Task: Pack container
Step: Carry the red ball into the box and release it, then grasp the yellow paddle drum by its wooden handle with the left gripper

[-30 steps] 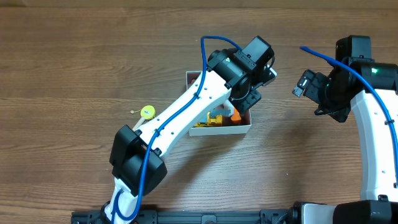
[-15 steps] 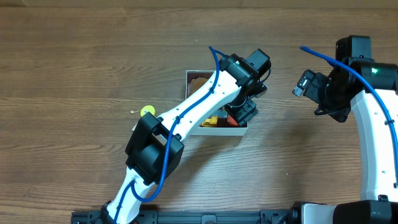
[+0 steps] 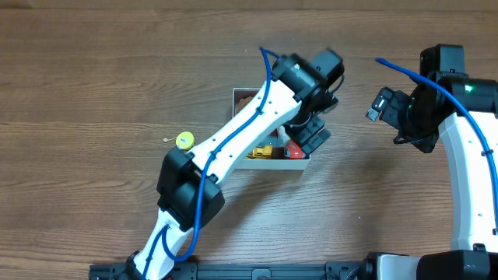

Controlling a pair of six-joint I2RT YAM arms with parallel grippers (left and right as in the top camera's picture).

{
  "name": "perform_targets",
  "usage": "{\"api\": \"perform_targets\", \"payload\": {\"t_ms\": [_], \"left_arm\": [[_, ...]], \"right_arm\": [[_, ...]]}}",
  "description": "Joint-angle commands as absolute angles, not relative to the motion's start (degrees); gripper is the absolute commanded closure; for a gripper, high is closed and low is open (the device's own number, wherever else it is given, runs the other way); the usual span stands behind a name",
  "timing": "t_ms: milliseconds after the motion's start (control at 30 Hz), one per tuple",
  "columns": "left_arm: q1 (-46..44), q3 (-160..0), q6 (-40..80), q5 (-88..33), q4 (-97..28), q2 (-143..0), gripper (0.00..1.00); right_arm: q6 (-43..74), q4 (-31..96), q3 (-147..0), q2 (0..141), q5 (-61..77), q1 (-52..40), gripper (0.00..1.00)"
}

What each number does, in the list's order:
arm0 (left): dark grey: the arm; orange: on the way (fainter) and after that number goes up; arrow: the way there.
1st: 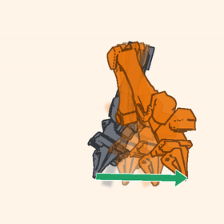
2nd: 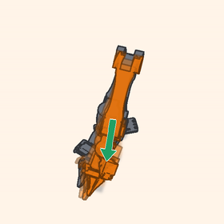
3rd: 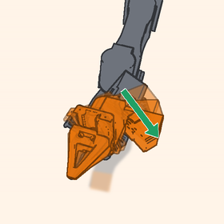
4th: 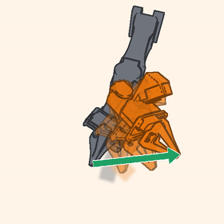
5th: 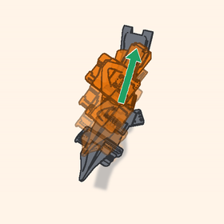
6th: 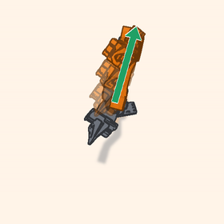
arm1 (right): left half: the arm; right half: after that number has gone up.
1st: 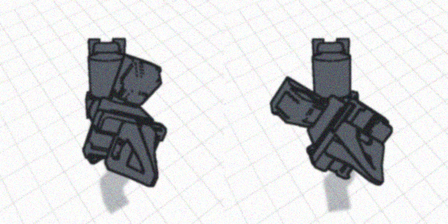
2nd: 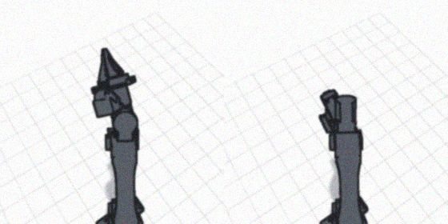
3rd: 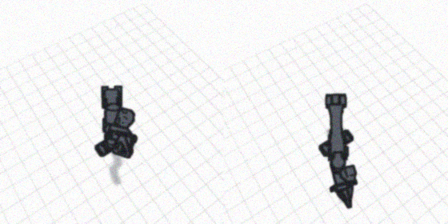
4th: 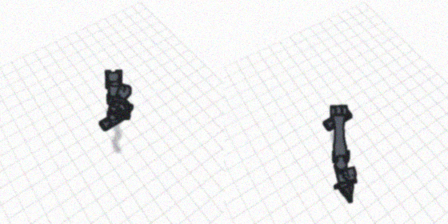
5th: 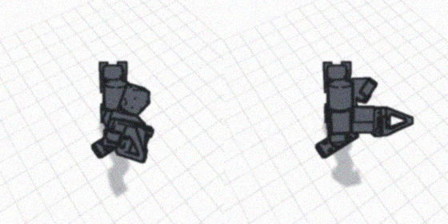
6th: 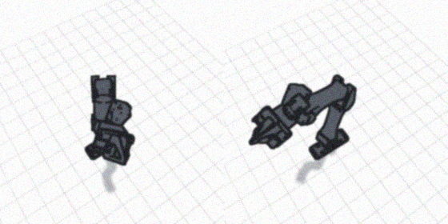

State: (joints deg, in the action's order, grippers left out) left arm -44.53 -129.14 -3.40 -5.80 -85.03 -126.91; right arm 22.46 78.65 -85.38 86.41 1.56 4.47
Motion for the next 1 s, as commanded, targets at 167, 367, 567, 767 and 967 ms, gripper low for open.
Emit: {"api": "perform_targets", "payload": {"t_ms": [167,367,567,767,967], "left_arm": [[-39.3,-144.8,4.6,6.9,-96.8,-122.7,0.00],[-32.3,-135.4,8.0,6.6,-96.8,-114.3,0.00],[-22.3,-111.0,14.1,12.4,-96.2,-105.6,0.00],[-15.9,-87.4,13.3,3.4,-79.1,-105.5,0.00],[-15.7,-79.0,6.7,3.8,-70.6,-105.5,0.05]], "right_arm": [[22.5,78.9,-85.4,86.2,1.6,4.6,0.00],[22.5,80.9,-85.4,86.2,1.6,4.6,0.00],[22.5,79.9,-85.4,86.2,1.6,4.6,0.00],[22.5,78.7,-85.4,86.2,1.6,4.6,0.00],[22.5,78.6,-85.4,86.2,1.6,4.6,0.00]]}}
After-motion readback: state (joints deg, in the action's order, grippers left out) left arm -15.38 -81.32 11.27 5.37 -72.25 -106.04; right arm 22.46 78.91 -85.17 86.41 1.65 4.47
